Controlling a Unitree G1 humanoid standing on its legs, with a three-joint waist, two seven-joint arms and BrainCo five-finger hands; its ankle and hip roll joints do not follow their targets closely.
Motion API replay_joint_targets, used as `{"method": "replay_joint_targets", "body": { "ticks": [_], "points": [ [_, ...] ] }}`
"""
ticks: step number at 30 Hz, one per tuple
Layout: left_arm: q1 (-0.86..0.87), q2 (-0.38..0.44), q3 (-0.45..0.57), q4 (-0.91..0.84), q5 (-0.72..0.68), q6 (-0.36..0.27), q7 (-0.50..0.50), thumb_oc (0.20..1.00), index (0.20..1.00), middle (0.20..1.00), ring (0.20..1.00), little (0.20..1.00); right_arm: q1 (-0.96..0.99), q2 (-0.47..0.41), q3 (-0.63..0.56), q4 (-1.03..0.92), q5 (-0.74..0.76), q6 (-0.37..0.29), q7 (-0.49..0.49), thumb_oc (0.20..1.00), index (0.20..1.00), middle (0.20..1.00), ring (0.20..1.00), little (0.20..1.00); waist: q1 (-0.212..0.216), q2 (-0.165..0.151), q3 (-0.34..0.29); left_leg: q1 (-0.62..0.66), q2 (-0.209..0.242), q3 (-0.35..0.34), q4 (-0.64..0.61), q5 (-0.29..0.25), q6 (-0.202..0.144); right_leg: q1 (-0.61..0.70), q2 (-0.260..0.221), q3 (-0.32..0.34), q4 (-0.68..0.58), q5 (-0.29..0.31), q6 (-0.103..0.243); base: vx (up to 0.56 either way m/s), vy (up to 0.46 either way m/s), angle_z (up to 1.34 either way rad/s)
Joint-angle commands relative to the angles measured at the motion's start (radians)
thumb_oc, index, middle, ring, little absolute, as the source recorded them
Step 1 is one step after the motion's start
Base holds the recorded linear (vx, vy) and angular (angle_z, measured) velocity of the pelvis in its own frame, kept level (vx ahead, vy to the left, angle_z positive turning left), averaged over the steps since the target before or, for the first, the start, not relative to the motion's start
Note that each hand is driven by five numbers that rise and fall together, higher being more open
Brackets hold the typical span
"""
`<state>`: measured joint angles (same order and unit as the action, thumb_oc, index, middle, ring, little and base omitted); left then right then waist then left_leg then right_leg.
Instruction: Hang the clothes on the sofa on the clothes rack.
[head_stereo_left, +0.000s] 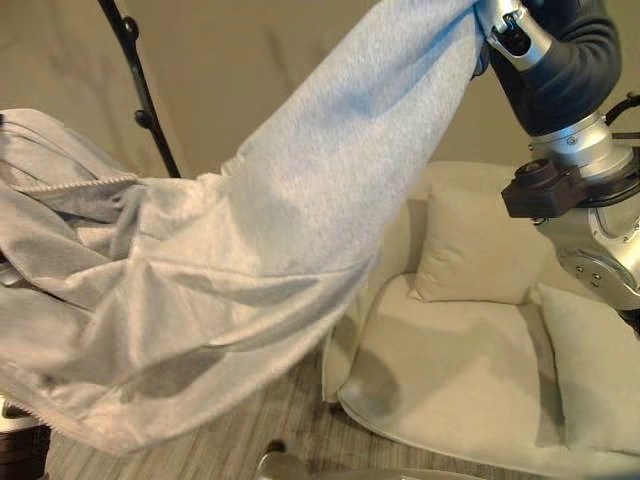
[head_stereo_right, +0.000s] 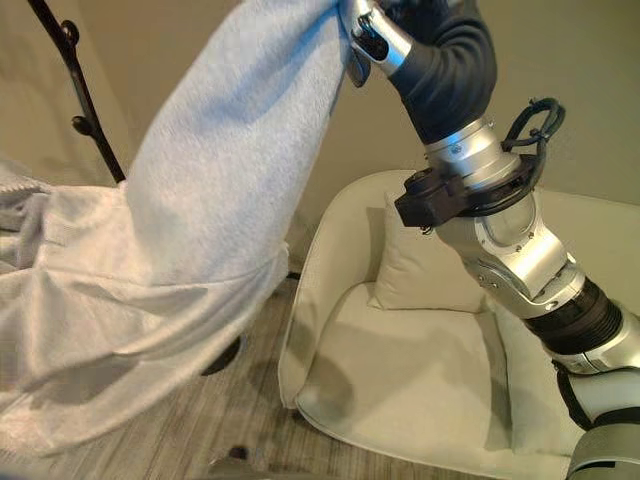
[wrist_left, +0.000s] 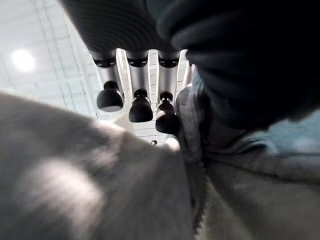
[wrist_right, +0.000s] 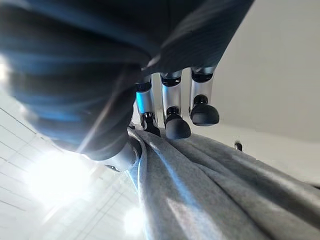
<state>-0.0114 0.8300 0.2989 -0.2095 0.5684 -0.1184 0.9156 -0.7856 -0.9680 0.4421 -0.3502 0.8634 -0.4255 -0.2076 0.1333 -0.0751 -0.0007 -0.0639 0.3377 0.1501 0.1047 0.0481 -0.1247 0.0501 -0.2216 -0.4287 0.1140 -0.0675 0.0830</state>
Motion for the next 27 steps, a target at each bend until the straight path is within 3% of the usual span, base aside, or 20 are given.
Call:
{"method": "replay_joint_targets", "body": {
  "ticks": [1,3,4,7,8,9,11,12,13,14,15,16,18,20,23,26,27],
  "points": [
    [-0.03,0.041,0.007,-0.033,-0.019,-0.022,0.042,0.2,0.2,0.2,0.2,0.2,-0.015,0.029,-0.039,0.026,-0.012,-0.03,-0.059,0.2,0.2,0.2,0.2,0.2,-0.005,-0.006,-0.049,0.056,0.068,-0.075,-0.192,0.345,-0.084,-0.007,-0.026,0.044,-0.071,0.053,0.056,0.03,0.433,0.55],
    [-0.049,0.036,-0.025,-0.02,-0.025,-0.017,0.051,0.2,0.2,0.2,0.2,0.2,0.015,0.044,-0.06,0.024,-0.023,-0.033,-0.075,0.2,0.2,0.2,0.2,0.2,-0.014,0.012,-0.058,0.053,0.067,-0.107,-0.192,0.326,-0.1,-0.001,-0.059,0.052,-0.043,0.056,0.073,0.05,0.537,0.05],
    [-0.051,0.035,-0.039,-0.014,-0.017,-0.019,0.04,0.2,0.2,0.2,0.2,0.2,0.043,0.057,-0.075,0.02,-0.031,-0.032,-0.078,0.2,0.2,0.2,0.2,0.2,-0.02,0.024,-0.063,0.057,0.061,-0.095,-0.192,0.269,-0.098,0.005,-0.083,0.046,-0.026,0.058,0.084,0.05,0.48,0.13],
    [-0.098,0.027,-0.105,-0.013,-0.026,-0.042,0.007,0.2,0.2,0.2,0.2,0.2,0.155,0.098,-0.154,-0.014,-0.1,-0.006,-0.104,0.2,0.2,0.2,0.2,0.2,-0.023,0.019,-0.062,0.068,-0.005,-0.059,-0.159,0.07,-0.066,0.034,-0.183,0.036,0.017,0.086,0.113,0.06,0.484,0.26],
    [-0.133,0.032,-0.143,-0.001,-0.026,-0.05,-0.007,0.2,0.2,0.2,0.2,0.2,0.205,0.12,-0.193,-0.018,-0.149,0.003,-0.122,0.2,0.2,0.2,0.2,0.2,-0.026,0.007,-0.055,0.06,-0.045,-0.054,-0.122,0.029,-0.053,0.039,-0.234,0.024,0.041,0.154,0.129,0.02,0.378,0.43],
    [-0.141,0.034,-0.152,0.002,-0.026,-0.051,-0.006,0.2,0.2,0.2,0.2,0.2,0.213,0.121,-0.201,-0.023,-0.153,0.005,-0.125,0.2,0.2,0.2,0.2,0.2,-0.024,-0.001,-0.055,0.053,-0.055,-0.057,-0.116,0.029,-0.047,0.04,-0.243,0.022,0.037,0.162,0.132,-0.01,0.322,0.56],
    [-0.177,0.057,-0.181,0.019,-0.029,-0.051,-0.017,0.2,0.2,0.2,0.2,0.2,0.289,0.17,-0.249,-0.031,-0.169,0.01,-0.128,0.2,0.2,0.2,0.2,0.2,-0.032,-0.017,-0.038,0.055,-0.133,-0.052,-0.101,-0.034,0.01,0.023,-0.309,0.035,0.102,0.272,0.131,0.01,0.485,0.68],
    [-0.187,0.068,-0.181,0.009,-0.019,-0.039,-0.021,0.2,0.2,0.2,0.2,0.2,0.324,0.213,-0.284,-0.026,-0.209,0.022,-0.151,0.2,0.2,0.2,0.2,0.2,-0.024,-0.033,-0.034,0.076,-0.194,-0.04,-0.104,-0.065,0.045,0.012,-0.349,0.038,0.141,0.333,0.142,0.05,0.645,0.75],
    [-0.204,0.071,-0.183,0.011,-0.01,-0.033,-0.013,0.2,0.2,0.2,0.2,0.2,0.318,0.243,-0.276,-0.023,-0.224,0.025,-0.16,0.2,0.2,0.2,0.2,0.2,-0.023,-0.041,-0.028,0.091,-0.223,-0.031,-0.1,-0.08,0.064,0.001,-0.372,0.032,0.164,0.37,0.146,0.08,0.509,0.29],
    [-0.228,0.081,-0.187,0.017,0.001,-0.026,-0.009,0.2,0.2,0.2,0.2,0.2,0.312,0.255,-0.268,-0.019,-0.224,0.019,-0.163,0.2,0.2,0.2,0.2,0.2,-0.02,-0.041,-0.028,0.11,-0.24,-0.027,-0.096,-0.107,0.078,-0.001,-0.377,0.027,0.183,0.337,0.158,0.04,0.385,0.02],
    [-0.242,0.095,-0.186,0.015,0.013,-0.018,-0.004,0.2,0.2,0.2,0.2,0.2,0.312,0.266,-0.269,-0.011,-0.239,0.025,-0.173,0.2,0.2,0.2,0.2,0.2,-0.022,-0.044,-0.024,0.117,-0.257,-0.012,-0.097,-0.101,0.095,-0.01,-0.368,0.014,0.205,0.323,0.132,0.05,0.487,-0.65],
    [-0.298,0.122,-0.217,0.051,0.038,-0.001,-0.003,0.2,0.2,0.2,0.2,0.2,0.315,0.259,-0.264,-0.01,-0.249,0.021,-0.169,0.2,0.2,0.2,0.2,0.2,-0.057,-0.043,-0.011,0.149,-0.284,-0.016,-0.116,-0.095,0.122,-0.071,-0.176,0.111,0.26,0.166,0.077,0.01,0.412,-0.55],
    [-0.338,0.148,-0.224,0.098,0.035,0.033,0.011,0.2,0.2,0.2,0.2,0.2,0.277,0.228,-0.253,0.001,-0.261,0.018,-0.174,0.2,0.2,0.2,0.2,0.2,-0.059,-0.033,-0.008,0.166,-0.294,-0.003,-0.126,-0.091,0.129,-0.116,-0.063,0.133,0.268,0.096,0.049,0.04,0.234,-0.28],
    [-0.41,0.193,-0.25,0.196,0.042,0.051,0.031,0.2,0.2,0.2,0.2,0.2,0.237,0.216,-0.233,0.049,-0.271,0.003,-0.178,0.2,0.2,0.2,0.2,0.2,-0.081,-0.023,0.006,0.191,-0.299,-0.009,-0.146,-0.087,0.121,-0.19,0.044,0.143,0.233,0.07,0.032,0.07,0.081,-0.13],
    [-0.426,0.249,-0.233,0.237,0.084,0.079,0.064,0.2,0.2,0.2,0.2,0.2,0.266,0.166,-0.271,0.068,-0.308,-0.001,-0.179,0.2,0.2,0.2,0.2,0.2,-0.114,-0.038,0.015,0.21,-0.305,-0.04,-0.14,-0.119,0.111,-0.208,0.098,0.218,0.101,0.107,0.044,0.19,-0.012,0.02],
    [-0.395,0.215,-0.214,0.199,0.099,0.074,0.031,0.2,0.2,0.2,0.2,0.2,0.303,0.181,-0.297,0.042,-0.324,-0.007,-0.184,0.2,0.2,0.2,0.2,0.2,-0.121,-0.047,-0.007,0.22,-0.303,-0.047,-0.137,-0.134,0.107,-0.157,0.117,0.234,0.046,0.108,0.033,0.21,-0.074,0.47],
    [-0.339,0.191,-0.161,0.177,0.097,0.079,0.021,0.2,0.2,0.2,0.2,0.2,0.318,0.191,-0.331,0.043,-0.393,0.012,-0.221,0.2,0.2,0.2,0.2,0.2,-0.113,-0.046,-0.043,0.229,-0.288,-0.035,-0.133,-0.138,0.096,-0.103,0.134,0.222,-0.022,0.111,0.029,0.36,-0.143,0.51]
  ]
}}
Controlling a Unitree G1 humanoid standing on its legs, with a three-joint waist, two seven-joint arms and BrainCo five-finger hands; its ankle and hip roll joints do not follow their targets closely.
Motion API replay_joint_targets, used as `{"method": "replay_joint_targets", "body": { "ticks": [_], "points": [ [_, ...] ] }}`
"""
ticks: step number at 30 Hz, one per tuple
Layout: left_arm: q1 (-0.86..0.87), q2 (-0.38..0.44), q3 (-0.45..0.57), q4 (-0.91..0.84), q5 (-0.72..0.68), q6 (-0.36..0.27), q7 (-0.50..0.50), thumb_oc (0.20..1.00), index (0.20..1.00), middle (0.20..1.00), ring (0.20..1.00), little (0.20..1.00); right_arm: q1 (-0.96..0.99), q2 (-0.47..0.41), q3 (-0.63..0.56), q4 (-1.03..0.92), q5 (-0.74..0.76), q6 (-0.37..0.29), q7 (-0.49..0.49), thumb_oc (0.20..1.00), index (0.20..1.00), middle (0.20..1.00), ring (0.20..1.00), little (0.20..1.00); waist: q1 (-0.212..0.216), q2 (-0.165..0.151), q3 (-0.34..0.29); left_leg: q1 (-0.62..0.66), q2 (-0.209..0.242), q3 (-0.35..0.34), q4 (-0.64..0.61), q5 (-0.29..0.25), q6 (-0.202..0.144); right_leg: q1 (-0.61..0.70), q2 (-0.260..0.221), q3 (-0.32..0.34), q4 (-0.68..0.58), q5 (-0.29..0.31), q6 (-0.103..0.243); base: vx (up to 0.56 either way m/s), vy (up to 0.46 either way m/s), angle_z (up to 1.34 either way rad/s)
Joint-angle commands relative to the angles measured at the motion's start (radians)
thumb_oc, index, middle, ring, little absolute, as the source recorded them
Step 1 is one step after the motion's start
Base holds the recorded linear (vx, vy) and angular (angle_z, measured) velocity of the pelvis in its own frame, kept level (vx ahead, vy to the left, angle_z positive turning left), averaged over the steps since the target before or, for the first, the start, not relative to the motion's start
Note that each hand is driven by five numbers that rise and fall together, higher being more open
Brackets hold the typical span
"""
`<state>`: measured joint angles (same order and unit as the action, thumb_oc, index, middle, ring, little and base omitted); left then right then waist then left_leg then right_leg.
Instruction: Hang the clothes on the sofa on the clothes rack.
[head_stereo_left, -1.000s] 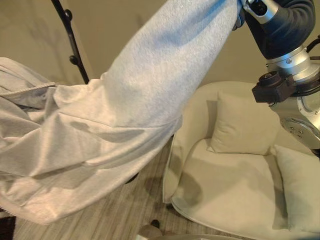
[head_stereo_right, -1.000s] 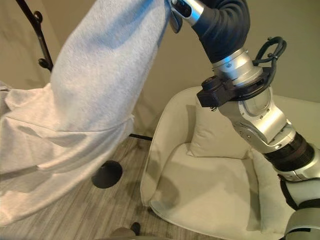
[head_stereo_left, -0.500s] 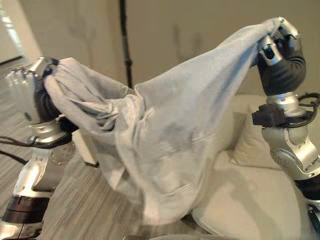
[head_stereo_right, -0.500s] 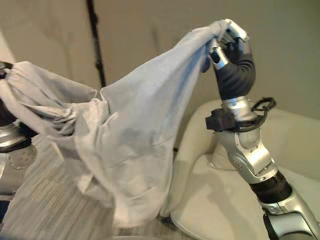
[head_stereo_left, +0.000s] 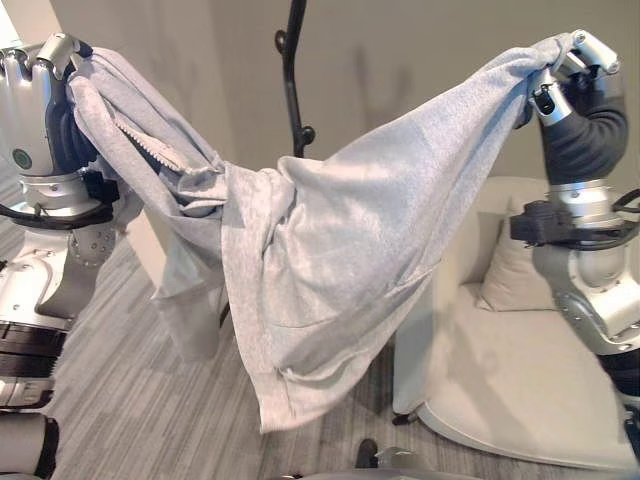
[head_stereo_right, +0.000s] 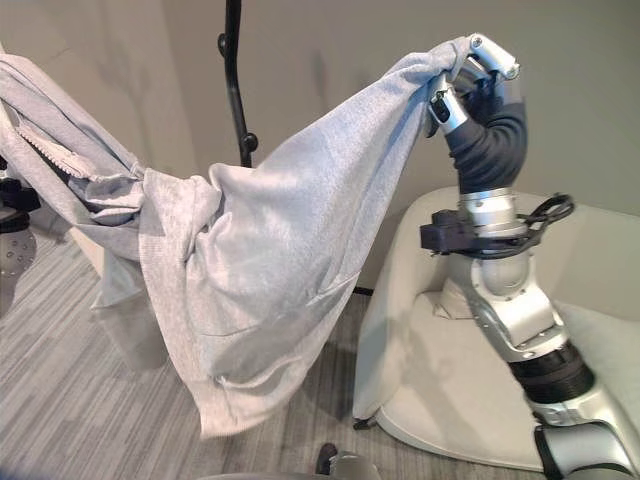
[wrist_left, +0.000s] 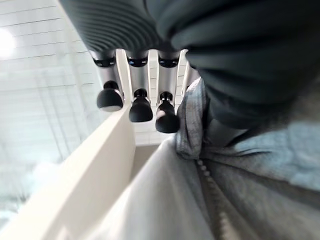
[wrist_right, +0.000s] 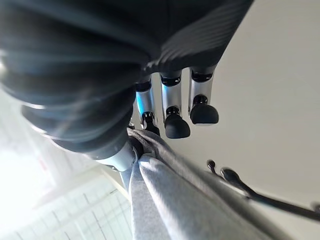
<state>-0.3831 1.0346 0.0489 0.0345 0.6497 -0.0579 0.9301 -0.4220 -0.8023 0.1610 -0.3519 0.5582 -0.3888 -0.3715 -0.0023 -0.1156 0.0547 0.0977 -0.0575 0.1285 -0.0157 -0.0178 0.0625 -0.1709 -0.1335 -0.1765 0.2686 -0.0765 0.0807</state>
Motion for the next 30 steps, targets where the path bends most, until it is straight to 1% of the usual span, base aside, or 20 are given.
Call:
{"method": "replay_joint_targets", "body": {
  "ticks": [1,5,8,10,12,13,14,15,16,18,19,20,22,23,25,26,27,28,29,30],
  "points": [
    [0.042,-0.018,0.097,-0.069,0.022,0.017,0.001,0.2,0.2,0.2,0.2,0.2,-0.038,0.033,-0.067,0.043,-0.113,-0.022,-0.063,0.2,0.2,0.2,0.2,0.2,0.023,-0.003,-0.109,0.07,0.114,-0.013,-0.008,-0.076,-0.094,0.131,0.052,-0.028,-0.19,0.117,0.03,0.33,-0.149,0.32],
    [0.067,-0.035,0.115,-0.072,0.022,0.002,-0.002,0.2,0.2,0.2,0.2,0.2,-0.012,0.034,-0.13,0.038,-0.162,-0.02,-0.087,0.2,0.2,0.2,0.2,0.2,0.015,0.006,-0.123,0.072,0.142,-0.018,0.025,-0.09,-0.104,0.166,0.069,-0.028,-0.226,0.112,0.024,0.15,-0.076,0.1],
    [0.05,-0.025,0.087,-0.034,0.004,-0.013,-0.012,0.2,0.2,0.2,0.2,0.2,-0.051,0.009,-0.126,0.078,-0.19,-0.011,-0.124,0.2,0.2,0.2,0.2,0.2,0.012,0.01,-0.129,0.061,0.159,-0.019,0.072,-0.091,-0.118,0.189,0.076,-0.028,-0.248,0.109,0.014,0.13,-0.085,0.08],
    [0.014,0.02,0.048,0.036,-0.008,-0.016,-0.032,0.2,0.2,0.2,0.2,0.2,-0.112,-0.028,-0.102,0.168,-0.236,0.023,-0.15,0.2,0.2,0.2,0.2,0.2,0.016,0.016,-0.126,0.042,0.183,-0.018,0.157,-0.051,-0.135,0.218,0.093,-0.021,-0.268,0.101,-0.003,0.13,-0.105,-0.05],
    [-0.016,0.035,0.018,0.082,-0.022,-0.015,-0.045,0.2,0.2,0.2,0.2,0.2,-0.16,-0.041,-0.07,0.226,-0.243,0.033,-0.161,0.2,0.2,0.2,0.2,0.2,0.021,0.014,-0.114,0.005,0.196,-0.022,0.254,-0.01,-0.141,0.235,0.102,-0.012,-0.28,0.1,-0.019,0.05,-0.086,-0.14],
    [-0.023,0.036,0.014,0.087,-0.023,-0.016,-0.044,0.2,0.2,0.2,0.2,0.2,-0.166,-0.042,-0.067,0.232,-0.242,0.031,-0.161,0.2,0.2,0.2,0.2,0.2,0.021,0.014,-0.111,-0.001,0.198,-0.024,0.265,-0.013,-0.143,0.235,0.104,-0.012,-0.281,0.101,-0.021,0.04,-0.069,-0.24],
    [-0.037,0.04,-0.002,0.115,-0.035,-0.018,-0.052,0.2,0.2,0.2,0.2,0.2,-0.185,-0.048,-0.056,0.264,-0.252,0.042,-0.167,0.2,0.2,0.2,0.2,0.2,0.023,0.012,-0.106,-0.019,0.205,-0.03,0.313,0.008,-0.143,0.242,0.108,-0.01,-0.284,0.099,-0.028,0.07,-0.074,-0.32],
    [-0.088,0.056,-0.069,0.179,-0.049,-0.031,-0.077,0.2,0.2,0.2,0.2,0.2,-0.232,-0.054,-0.013,0.341,-0.243,0.046,-0.172,0.2,0.2,0.2,0.2,0.2,0.023,0.014,-0.101,-0.051,0.22,-0.035,0.38,0.049,-0.14,0.256,0.11,-0.01,-0.289,0.09,-0.037,0.09,-0.084,-0.21],
    [-0.122,0.068,-0.104,0.209,-0.055,-0.035,-0.087,0.2,0.2,0.2,0.2,0.2,-0.254,-0.067,0.003,0.369,-0.243,0.054,-0.171,0.2,0.2,0.2,0.2,0.2,0.023,0.013,-0.094,-0.072,0.232,-0.03,0.391,0.06,-0.137,0.261,0.107,-0.014,-0.292,0.086,-0.038,0.06,-0.054,-0.21],
    [-0.159,0.077,-0.142,0.243,-0.061,-0.037,-0.091,0.2,0.2,0.2,0.2,0.2,-0.277,-0.075,0.015,0.394,-0.25,0.055,-0.172,0.2,0.2,0.2,0.2,0.2,0.023,0.012,-0.088,-0.095,0.235,-0.024,0.389,0.057,-0.133,0.265,0.101,-0.014,-0.293,0.083,-0.039,0.03,-0.006,-0.12],
    [-0.178,0.086,-0.167,0.258,-0.062,-0.036,-0.099,0.2,0.2,0.2,0.2,0.2,-0.293,-0.083,0.024,0.417,-0.253,0.056,-0.171,0.2,0.2,0.2,0.2,0.2,0.027,0.008,-0.086,-0.115,0.226,-0.019,0.37,0.04,-0.127,0.268,0.095,-0.013,-0.293,0.079,-0.037,0.1,0.021,0.07],
    [-0.19,0.097,-0.185,0.278,-0.065,-0.034,-0.107,0.2,0.2,0.2,0.2,0.2,-0.307,-0.088,0.037,0.443,-0.271,0.061,-0.175,0.2,0.2,0.2,0.2,0.2,0.035,0.007,-0.082,-0.137,0.204,-0.018,0.342,-0.001,-0.12,0.276,0.093,-0.008,-0.292,0.07,-0.035,0.11,0.049,0.11],
    [-0.221,0.124,-0.214,0.31,-0.056,-0.029,-0.115,0.2,0.2,0.2,0.2,0.2,-0.336,-0.082,0.057,0.479,-0.296,0.062,-0.176,0.2,0.2,0.2,0.2,0.2,0.047,0.005,-0.08,-0.161,0.161,-0.022,0.265,-0.015,-0.116,0.278,0.088,0.006,-0.289,0.061,-0.03,0.12,0.08,-0.08],
    [-0.25,0.157,-0.249,0.344,-0.047,-0.03,-0.124,0.2,0.2,0.2,0.2,0.2,-0.38,-0.074,0.09,0.523,-0.326,0.063,-0.186,0.2,0.2,0.2,0.2,0.2,0.07,0.011,-0.071,-0.215,0.11,-0.05,0.197,0.025,-0.122,0.293,0.097,0.021,-0.291,0.055,-0.029,0.16,0.08,-0.42],
    [-0.265,0.189,-0.264,0.368,-0.051,-0.022,-0.122,0.2,0.2,0.2,0.2,0.2,-0.434,-0.068,0.126,0.581,-0.33,0.069,-0.19,0.2,0.2,0.2,0.2,0.2,0.102,0.024,-0.059,-0.271,0.071,-0.095,0.138,0.096,-0.134,0.317,0.119,0.038,-0.292,0.046,-0.031,0.11,0.041,-0.45],
    [-0.269,0.189,-0.266,0.371,-0.052,-0.022,-0.121,0.2,0.2,0.2,0.2,0.2,-0.442,-0.067,0.131,0.588,-0.33,0.068,-0.191,0.2,0.2,0.2,0.2,0.2,0.102,0.023,-0.058,-0.269,0.07,-0.095,0.131,0.1,-0.134,0.315,0.119,0.038,-0.291,0.046,-0.031,0.09,0.023,-0.22],
    [-0.294,0.233,-0.282,0.399,-0.045,-0.013,-0.118,0.2,0.2,0.2,0.2,0.2,-0.484,-0.063,0.166,0.631,-0.333,0.071,-0.199,0.2,0.2,0.2,0.2,0.2,0.122,0.037,-0.049,-0.302,0.054,-0.116,0.094,0.135,-0.139,0.328,0.133,0.053,-0.287,0.036,-0.034,0.07,0.015,-0.3],
    [-0.307,0.234,-0.292,0.406,-0.046,-0.014,-0.116,0.2,0.2,0.2,0.2,0.2,-0.493,-0.062,0.171,0.64,-0.331,0.068,-0.2,0.2,0.2,0.2,0.2,0.2,0.123,0.036,-0.045,-0.298,0.054,-0.114,0.086,0.139,-0.139,0.328,0.132,0.055,-0.285,0.035,-0.035,0.1,0.024,-0.39],
    [-0.316,0.248,-0.306,0.439,-0.046,-0.002,-0.119,0.2,0.2,0.2,0.2,0.2,-0.509,-0.059,0.178,0.656,-0.325,0.063,-0.204,0.2,0.2,0.2,0.2,0.2,0.132,0.042,-0.039,-0.313,0.053,-0.112,0.084,0.153,-0.14,0.336,0.138,0.06,-0.278,0.029,-0.039,0.14,0.049,-0.61],
    [-0.327,0.272,-0.316,0.479,-0.033,0.01,-0.13,0.2,0.2,0.2,0.2,0.2,-0.515,-0.053,0.194,0.672,-0.341,0.07,-0.197,0.2,0.2,0.2,0.2,0.2,0.14,0.052,-0.061,-0.263,0.06,-0.114,0.03,0.164,-0.127,0.348,0.15,0.068,-0.278,0.018,-0.033,0.14,0.049,-0.38]
  ]
}}
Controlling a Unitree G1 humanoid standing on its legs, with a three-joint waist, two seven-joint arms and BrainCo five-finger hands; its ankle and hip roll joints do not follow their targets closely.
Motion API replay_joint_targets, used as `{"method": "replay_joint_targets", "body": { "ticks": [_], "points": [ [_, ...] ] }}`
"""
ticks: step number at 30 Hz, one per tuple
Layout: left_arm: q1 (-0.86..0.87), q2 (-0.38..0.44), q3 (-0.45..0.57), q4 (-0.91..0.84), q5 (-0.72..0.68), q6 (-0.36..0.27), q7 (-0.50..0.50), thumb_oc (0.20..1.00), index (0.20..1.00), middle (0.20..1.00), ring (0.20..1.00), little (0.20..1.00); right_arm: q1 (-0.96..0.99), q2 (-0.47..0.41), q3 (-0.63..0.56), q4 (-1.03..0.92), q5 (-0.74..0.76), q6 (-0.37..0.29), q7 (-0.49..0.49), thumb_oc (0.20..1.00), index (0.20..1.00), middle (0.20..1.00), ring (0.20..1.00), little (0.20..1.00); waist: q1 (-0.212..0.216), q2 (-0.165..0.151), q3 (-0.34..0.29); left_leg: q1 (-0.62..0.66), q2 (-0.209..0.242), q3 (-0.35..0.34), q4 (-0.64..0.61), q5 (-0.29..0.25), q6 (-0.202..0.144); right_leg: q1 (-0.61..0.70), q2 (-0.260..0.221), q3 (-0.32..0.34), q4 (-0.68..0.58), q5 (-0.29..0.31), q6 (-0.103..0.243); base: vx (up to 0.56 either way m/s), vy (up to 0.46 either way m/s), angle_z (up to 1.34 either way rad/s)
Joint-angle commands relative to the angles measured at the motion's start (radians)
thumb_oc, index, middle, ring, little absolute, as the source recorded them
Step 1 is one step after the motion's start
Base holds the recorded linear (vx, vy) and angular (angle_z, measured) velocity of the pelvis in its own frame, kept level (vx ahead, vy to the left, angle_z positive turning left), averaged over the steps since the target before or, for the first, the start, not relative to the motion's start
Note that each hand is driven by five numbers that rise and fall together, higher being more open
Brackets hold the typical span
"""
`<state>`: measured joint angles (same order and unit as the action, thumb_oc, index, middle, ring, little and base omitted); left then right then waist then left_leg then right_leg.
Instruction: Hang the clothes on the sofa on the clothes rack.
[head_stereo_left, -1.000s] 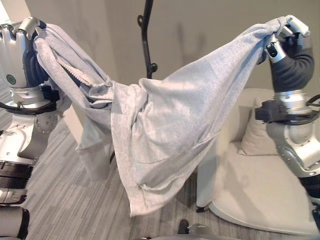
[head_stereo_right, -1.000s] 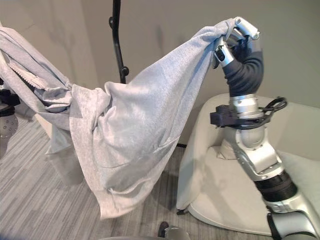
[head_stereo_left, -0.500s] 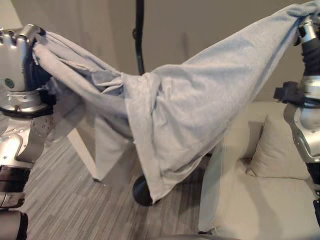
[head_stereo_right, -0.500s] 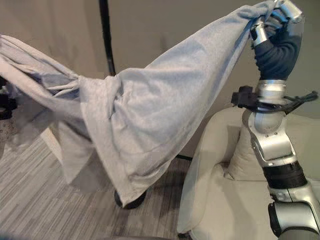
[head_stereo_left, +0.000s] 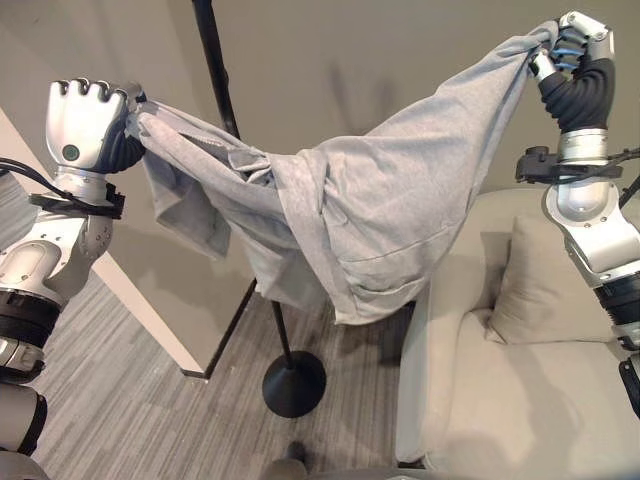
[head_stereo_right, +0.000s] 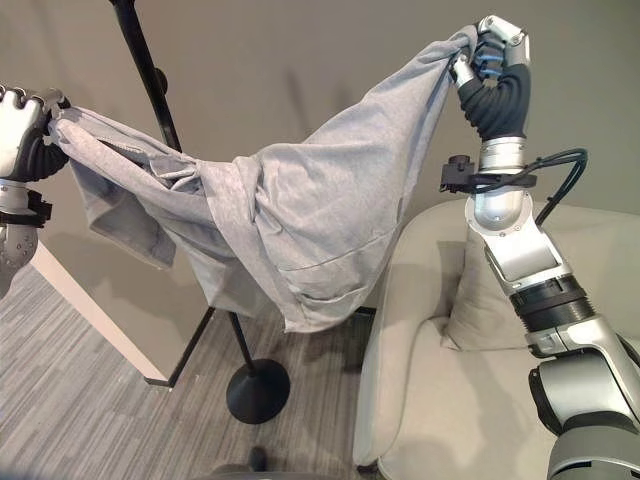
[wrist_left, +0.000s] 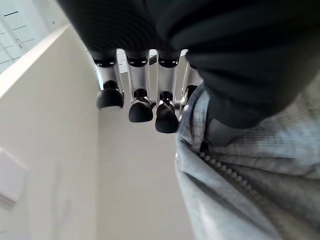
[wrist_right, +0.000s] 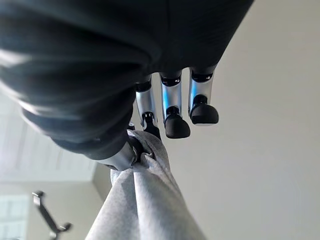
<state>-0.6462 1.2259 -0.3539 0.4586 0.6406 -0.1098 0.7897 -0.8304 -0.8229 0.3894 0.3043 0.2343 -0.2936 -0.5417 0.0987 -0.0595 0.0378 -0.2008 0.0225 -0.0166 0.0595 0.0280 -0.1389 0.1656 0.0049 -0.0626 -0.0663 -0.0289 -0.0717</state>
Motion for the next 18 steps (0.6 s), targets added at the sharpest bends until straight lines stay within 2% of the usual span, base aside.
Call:
{"method": "replay_joint_targets", "body": {
  "ticks": [1,4,10,13,14,15,18],
  "points": [
    [-0.065,0.081,0.086,0.056,-0.023,0.061,0.01,0.2,0.2,0.2,0.2,0.2,-0.106,-0.031,-0.035,0.015,-0.018,-0.025,-0.027,0.2,0.2,0.2,0.2,0.2,0.039,-0.004,-0.043,0.04,-0.02,0.031,-0.049,0.12,0.074,0.014,0.012,-0.046,0.057,-0.03,0.119,0.18,0.071,-0.42],
    [-0.072,0.113,0.072,0.115,-0.027,0.067,0.001,0.2,0.2,0.2,0.2,0.2,-0.129,-0.05,-0.019,0.038,-0.058,-0.019,-0.036,0.2,0.2,0.2,0.2,0.2,0.043,-0.011,-0.084,0.083,-0.025,0.034,-0.07,0.127,0.082,0.042,0.002,-0.059,0.043,-0.049,0.123,0.17,0.067,-0.28],
    [-0.087,0.141,0.039,0.251,-0.069,0.081,-0.028,0.2,0.2,0.2,0.2,0.2,-0.197,-0.06,0.01,0.166,-0.042,-0.001,-0.039,0.2,0.2,0.2,0.2,0.2,0.048,-0.022,-0.103,0.113,-0.04,0.052,-0.083,0.117,0.101,0.053,-0.014,-0.065,0.054,-0.061,0.134,0.13,0.08,-0.02],
    [-0.044,0.093,-0.008,0.349,-0.088,0.062,-0.082,0.2,0.2,0.2,0.2,0.2,-0.22,-0.038,0.074,0.257,-0.02,0.008,-0.001,0.2,0.2,0.2,0.2,0.2,0.05,-0.022,-0.102,0.129,-0.05,0.045,-0.099,0.116,0.112,0.043,-0.018,-0.059,0.066,-0.059,0.143,0.07,0.068,0.0],
    [-0.04,0.093,-0.005,0.349,-0.088,0.062,-0.082,0.2,0.2,0.2,0.2,0.2,-0.221,-0.038,0.076,0.258,-0.02,0.008,-0.001,0.2,0.2,0.2,0.2,0.2,0.048,-0.02,-0.103,0.129,-0.05,0.044,-0.1,0.117,0.112,0.043,-0.018,-0.059,0.066,-0.059,0.143,0.03,0.052,-0.02],
    [0.003,0.045,-0.01,0.369,-0.088,0.046,-0.108,0.2,0.2,0.2,0.2,0.2,-0.179,-0.018,0.079,0.263,-0.023,0.014,0.023,0.2,0.2,0.2,0.2,0.2,0.047,-0.021,-0.1,0.132,-0.052,0.044,-0.104,0.116,0.116,0.043,-0.018,-0.063,0.063,-0.06,0.143,0.0,0.0,0.0],
    [0.019,0.024,-0.013,0.374,-0.086,0.041,-0.113,0.2,0.2,0.2,0.2,0.2,-0.16,-0.007,0.082,0.269,-0.024,0.014,0.03,0.2,0.2,0.2,0.2,0.2,0.045,-0.02,-0.099,0.133,-0.053,0.043,-0.106,0.117,0.117,0.043,-0.018,-0.065,0.061,-0.061,0.143,-0.01,0.013,0.02]
  ]
}}
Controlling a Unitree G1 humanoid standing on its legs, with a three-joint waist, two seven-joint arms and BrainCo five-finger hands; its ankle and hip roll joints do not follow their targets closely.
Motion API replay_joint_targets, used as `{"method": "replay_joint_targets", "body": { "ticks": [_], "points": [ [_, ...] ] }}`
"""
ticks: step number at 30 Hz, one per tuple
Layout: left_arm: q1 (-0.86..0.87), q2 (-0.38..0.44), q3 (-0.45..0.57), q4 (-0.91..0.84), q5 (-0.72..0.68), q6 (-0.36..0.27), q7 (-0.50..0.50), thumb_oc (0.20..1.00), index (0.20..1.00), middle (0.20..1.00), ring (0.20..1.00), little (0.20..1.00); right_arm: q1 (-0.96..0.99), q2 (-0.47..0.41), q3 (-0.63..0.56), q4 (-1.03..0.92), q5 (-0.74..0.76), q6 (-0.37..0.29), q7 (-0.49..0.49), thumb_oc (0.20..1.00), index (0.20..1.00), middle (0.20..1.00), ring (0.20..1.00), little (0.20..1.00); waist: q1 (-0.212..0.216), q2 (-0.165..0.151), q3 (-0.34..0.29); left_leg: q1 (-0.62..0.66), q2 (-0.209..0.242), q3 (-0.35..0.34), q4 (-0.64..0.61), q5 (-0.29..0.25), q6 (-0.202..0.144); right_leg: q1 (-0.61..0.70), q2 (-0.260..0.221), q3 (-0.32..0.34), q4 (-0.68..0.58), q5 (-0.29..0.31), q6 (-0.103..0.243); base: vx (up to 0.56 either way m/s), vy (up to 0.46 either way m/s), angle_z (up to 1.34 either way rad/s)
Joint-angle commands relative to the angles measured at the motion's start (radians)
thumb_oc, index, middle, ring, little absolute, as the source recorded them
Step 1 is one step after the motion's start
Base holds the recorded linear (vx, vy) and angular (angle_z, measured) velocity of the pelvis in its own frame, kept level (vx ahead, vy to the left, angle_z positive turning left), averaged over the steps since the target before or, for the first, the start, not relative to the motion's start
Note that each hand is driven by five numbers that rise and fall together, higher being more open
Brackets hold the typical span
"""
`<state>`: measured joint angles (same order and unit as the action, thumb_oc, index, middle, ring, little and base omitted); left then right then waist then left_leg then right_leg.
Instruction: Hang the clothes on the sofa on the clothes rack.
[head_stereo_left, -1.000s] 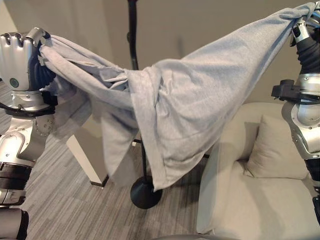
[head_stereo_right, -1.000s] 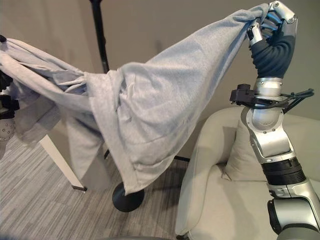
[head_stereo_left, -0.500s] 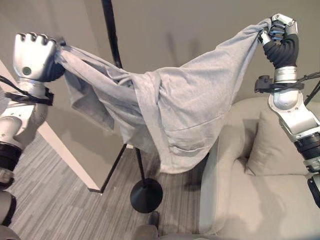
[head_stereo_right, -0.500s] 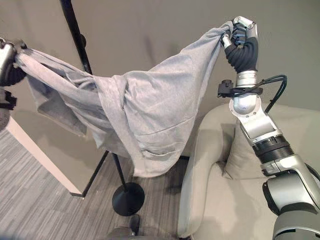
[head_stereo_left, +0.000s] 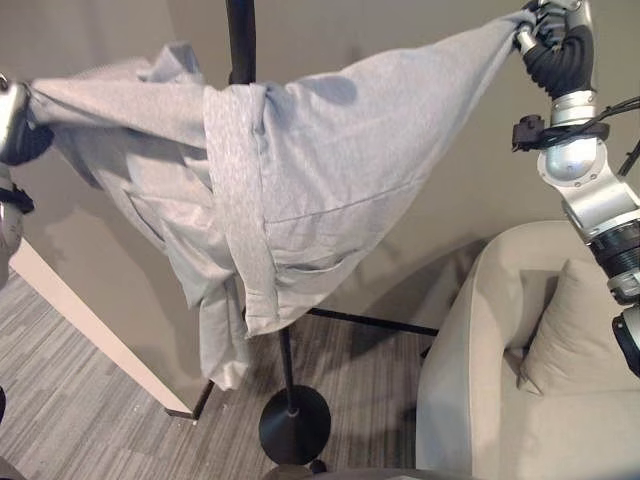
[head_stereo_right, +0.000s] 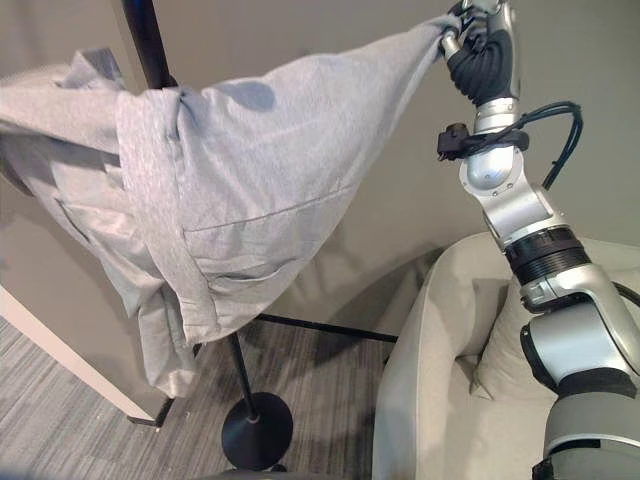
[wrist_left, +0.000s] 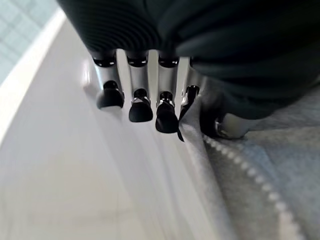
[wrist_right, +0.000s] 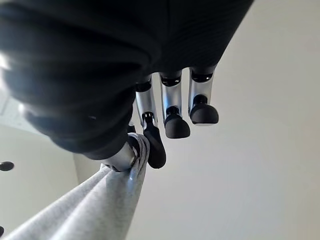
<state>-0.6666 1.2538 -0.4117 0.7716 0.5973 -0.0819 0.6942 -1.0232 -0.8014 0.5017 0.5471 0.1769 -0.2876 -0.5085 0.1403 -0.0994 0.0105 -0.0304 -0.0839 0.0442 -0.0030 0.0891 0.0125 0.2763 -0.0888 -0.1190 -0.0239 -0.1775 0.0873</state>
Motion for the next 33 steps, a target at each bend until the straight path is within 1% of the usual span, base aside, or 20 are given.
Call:
{"method": "replay_joint_targets", "body": {
  "ticks": [1,7,9,12,13,14,16,17,18,19,20,21,23,24,25,26,27,28,30,33],
  "points": [
    [0.095,-0.091,0.04,0.064,-0.047,-0.005,-0.032,0.2,0.2,0.2,0.2,0.2,0.099,0.016,-0.029,0.062,0.023,0.017,0.011,0.2,0.2,0.2,0.2,0.2,0.003,0.018,-0.063,-0.04,0.05,-0.019,-0.051,0.058,-0.032,-0.072,0.075,-0.015,0.011,0.089,-0.016,-0.02,0.038,0.03],
    [0.218,-0.225,0.086,0.016,-0.05,-0.016,-0.029,0.2,0.2,0.2,0.2,0.2,0.234,0.11,-0.045,0.066,0.0,0.028,0.022,0.2,0.2,0.2,0.2,0.2,0.0,0.019,-0.052,-0.043,0.05,-0.017,-0.065,0.062,-0.028,-0.079,0.076,-0.015,-0.001,0.089,-0.017,-0.02,0.026,0.02],
    [0.265,-0.337,0.1,0.048,-0.085,-0.022,-0.003,0.2,0.2,0.2,0.2,0.2,0.315,0.18,-0.057,0.052,0.004,0.02,0.021,0.2,0.2,0.2,0.2,0.2,-0.005,0.017,-0.044,-0.042,0.05,-0.013,-0.07,0.061,-0.026,-0.082,0.076,-0.016,-0.005,0.089,-0.018,0.0,0.0,0.0],
    [0.295,-0.394,0.108,0.05,-0.105,-0.029,0.009,0.2,0.2,0.2,0.2,0.2,0.363,0.212,-0.065,0.026,0.01,0.016,0.024,0.2,0.2,0.2,0.2,0.2,-0.008,0.016,-0.043,-0.04,0.05,-0.012,-0.072,0.06,-0.025,-0.081,0.075,-0.014,-0.007,0.089,-0.02,0.0,0.0,0.0],
    [0.349,-0.472,0.127,0.034,-0.124,-0.035,0.025,0.2,0.2,0.2,0.2,0.2,0.438,0.257,-0.08,-0.017,0.018,0.005,0.027,0.2,0.2,0.2,0.2,0.2,-0.011,0.015,-0.04,-0.035,0.049,-0.011,-0.075,0.059,-0.023,-0.08,0.075,-0.014,-0.01,0.088,-0.022,0.0,0.0,0.0],
    [0.351,-0.472,0.127,0.033,-0.124,-0.035,0.025,0.2,0.2,0.2,0.2,0.2,0.44,0.256,-0.08,-0.018,0.018,0.006,0.027,0.2,0.2,0.2,0.2,0.2,-0.011,0.015,-0.041,-0.035,0.049,-0.011,-0.075,0.059,-0.023,-0.079,0.075,-0.014,-0.01,0.088,-0.022,0.01,0.014,-0.04],
    [0.397,-0.54,0.139,0.002,-0.135,-0.043,0.038,0.2,0.2,0.2,0.2,0.2,0.501,0.298,-0.094,-0.057,0.021,-0.002,0.029,0.2,0.2,0.2,0.2,0.2,-0.012,0.013,-0.039,-0.031,0.048,-0.01,-0.077,0.057,-0.02,-0.077,0.075,-0.012,-0.012,0.087,-0.023,0.0,0.0,0.0],
    [0.446,-0.62,0.16,-0.052,-0.171,-0.057,0.06,0.2,0.2,0.2,0.2,0.2,0.571,0.356,-0.096,-0.082,0.022,-0.01,0.028,0.2,0.2,0.2,0.2,0.2,-0.011,0.011,-0.037,-0.027,0.046,-0.012,-0.078,0.056,-0.018,-0.076,0.075,-0.011,-0.013,0.086,-0.026,0.0,0.0,0.0],
    [0.447,-0.62,0.16,-0.052,-0.171,-0.057,0.06,0.2,0.2,0.2,0.2,0.2,0.571,0.356,-0.096,-0.082,0.022,-0.01,0.028,0.2,0.2,0.2,0.2,0.2,-0.012,0.011,-0.037,-0.027,0.046,-0.012,-0.078,0.056,-0.018,-0.076,0.075,-0.011,-0.013,0.086,-0.026,0.0,0.0,0.0],
    [0.463,-0.662,0.175,-0.076,-0.203,-0.07,0.07,0.2,0.2,0.2,0.2,0.2,0.598,0.381,-0.091,-0.096,0.015,-0.012,0.03,0.2,0.2,0.2,0.2,0.2,-0.011,0.01,-0.035,-0.027,0.046,-0.013,-0.078,0.056,-0.017,-0.076,0.075,-0.011,-0.013,0.086,-0.027,0.0,0.0,0.0],
    [0.496,-0.751,0.194,-0.124,-0.292,-0.106,0.08,0.2,0.2,0.2,0.2,0.2,0.644,0.432,-0.071,-0.128,0.02,-0.015,0.034,0.2,0.2,0.2,0.2,0.2,-0.011,0.009,-0.031,-0.027,0.046,-0.015,-0.08,0.057,-0.015,-0.078,0.076,-0.009,-0.014,0.087,-0.029,0.0,0.0,0.0],
    [0.498,-0.752,0.195,-0.125,-0.293,-0.106,0.079,0.2,0.2,0.2,0.2,0.2,0.645,0.431,-0.07,-0.129,0.019,-0.015,0.034,0.2,0.2,0.2,0.2,0.2,-0.012,0.009,-0.032,-0.027,0.046,-0.015,-0.08,0.057,-0.015,-0.078,0.076,-0.009,-0.014,0.087,-0.029,0.0,0.0,0.0],
    [0.532,-0.867,0.224,-0.2,-0.508,-0.191,0.032,0.2,0.2,0.2,0.2,0.2,0.696,0.469,-0.045,-0.178,0.025,-0.012,0.056,0.2,0.2,0.2,0.2,0.2,-0.015,0.009,-0.026,-0.022,0.043,-0.016,-0.08,0.058,-0.013,-0.075,0.075,-0.009,-0.017,0.087,-0.03,0.0,0.0,0.0],
    [0.555,-0.96,0.24,-0.247,-0.794,-0.255,-0.045,0.884,0.884,0.884,0.884,0.884,0.735,0.5,-0.024,-0.233,0.073,-0.01,0.091,0.2,0.2,0.2,0.2,0.2,-0.018,0.013,-0.024,-0.025,0.043,-0.019,-0.081,0.062,-0.011,-0.078,0.076,-0.008,-0.019,0.09,-0.033,0.0,0.0,0.0],
    [0.568,-0.987,0.234,-0.274,-0.918,-0.281,-0.111,1.0,1.0,1.0,1.0,1.0,0.752,0.516,-0.01,-0.256,0.112,-0.009,0.12,0.2,0.2,0.2,0.2,0.2,-0.021,0.017,-0.025,-0.029,0.045,-0.02,-0.082,0.066,-0.011,-0.083,0.078,-0.007,-0.02,0.094,-0.034,0.0,0.0,0.0],
    [0.588,-0.998,0.232,-0.304,-0.986,-0.285,-0.146,1.0,1.0,1.0,1.0,1.0,0.768,0.526,-0.002,-0.277,0.158,-0.013,0.142,0.501,0.501,0.501,0.501,0.501,-0.022,0.019,-0.025,-0.029,0.045,-0.02,-0.083,0.067,-0.011,-0.084,0.078,-0.008,-0.021,0.095,-0.035,0.0,0.0,0.0],
    [0.608,-1.008,0.231,-0.332,-1.05,-0.285,-0.176,1.0,1.0,1.0,1.0,1.0,0.778,0.537,0.013,-0.301,0.213,-0.012,0.169,0.944,0.944,0.944,0.944,0.944,-0.023,0.021,-0.025,-0.029,0.044,-0.021,-0.084,0.067,-0.011,-0.085,0.079,-0.007,-0.023,0.096,-0.036,0.0,0.0,0.0],
    [0.608,-1.008,0.232,-0.333,-1.05,-0.285,-0.176,1.0,1.0,1.0,1.0,1.0,0.779,0.536,0.014,-0.302,0.213,-0.012,0.17,1.0,1.0,1.0,1.0,1.0,-0.023,0.021,-0.026,-0.029,0.044,-0.022,-0.084,0.067,-0.011,-0.085,0.078,-0.007,-0.023,0.096,-0.036,0.0,0.0,0.0],
    [0.65,-1.005,0.243,-0.382,-1.082,-0.27,-0.213,1.0,1.0,1.0,1.0,1.0,0.798,0.537,0.023,-0.328,0.335,-0.022,0.241,1.0,1.0,1.0,1.0,1.0,-0.021,0.022,-0.028,-0.029,0.044,-0.02,-0.084,0.066,-0.012,-0.083,0.077,-0.008,-0.03,0.1,-0.035,0.0,0.0,0.0],
    [0.67,-1.002,0.264,-0.392,-1.1,-0.263,-0.225,1.0,1.0,1.0,1.0,1.0,0.817,0.521,0.014,-0.372,0.41,-0.025,0.271,1.0,1.0,1.0,1.0,1.0,-0.021,0.023,-0.03,-0.029,0.044,-0.019,-0.084,0.065,-0.013,-0.082,0.076,-0.009,-0.033,0.103,-0.034,0.0,0.0,0.0]
  ]
}}
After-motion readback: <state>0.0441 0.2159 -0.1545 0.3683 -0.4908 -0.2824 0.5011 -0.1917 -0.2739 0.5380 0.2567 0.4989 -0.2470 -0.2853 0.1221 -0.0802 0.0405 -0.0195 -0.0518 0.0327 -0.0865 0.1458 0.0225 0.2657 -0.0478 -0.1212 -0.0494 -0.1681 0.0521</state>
